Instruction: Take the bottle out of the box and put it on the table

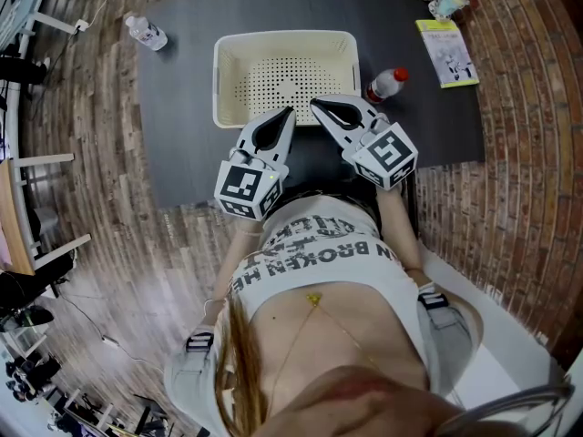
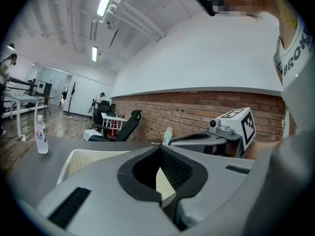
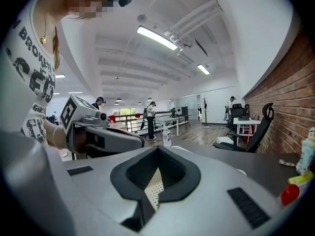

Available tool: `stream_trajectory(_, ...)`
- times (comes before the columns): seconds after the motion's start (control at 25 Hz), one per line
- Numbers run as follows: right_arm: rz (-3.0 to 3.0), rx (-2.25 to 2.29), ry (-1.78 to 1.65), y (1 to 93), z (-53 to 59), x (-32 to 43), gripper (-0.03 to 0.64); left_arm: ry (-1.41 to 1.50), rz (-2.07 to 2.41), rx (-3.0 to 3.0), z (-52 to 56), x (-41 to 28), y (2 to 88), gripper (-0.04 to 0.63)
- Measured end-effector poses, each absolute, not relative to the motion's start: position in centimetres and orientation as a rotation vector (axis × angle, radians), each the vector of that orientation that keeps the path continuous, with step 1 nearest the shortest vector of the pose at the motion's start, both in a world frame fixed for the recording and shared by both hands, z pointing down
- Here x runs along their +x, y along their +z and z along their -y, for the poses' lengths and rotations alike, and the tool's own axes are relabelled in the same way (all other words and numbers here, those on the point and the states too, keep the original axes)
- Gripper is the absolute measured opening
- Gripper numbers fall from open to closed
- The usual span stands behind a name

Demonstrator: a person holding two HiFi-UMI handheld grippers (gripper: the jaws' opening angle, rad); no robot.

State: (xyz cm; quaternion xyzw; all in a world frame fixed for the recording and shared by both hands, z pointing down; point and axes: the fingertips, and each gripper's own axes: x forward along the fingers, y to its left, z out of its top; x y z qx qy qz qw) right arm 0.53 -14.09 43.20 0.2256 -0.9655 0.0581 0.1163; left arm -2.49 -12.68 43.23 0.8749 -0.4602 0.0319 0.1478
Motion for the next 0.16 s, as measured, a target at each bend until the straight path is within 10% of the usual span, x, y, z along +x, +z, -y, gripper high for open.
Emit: stream_trajectory(0.16,2.824,0.661,0.173,43.32,14.02,0.56,0.008,0.093,1.319,2.518,12.62,-2.44,43.29,0.005)
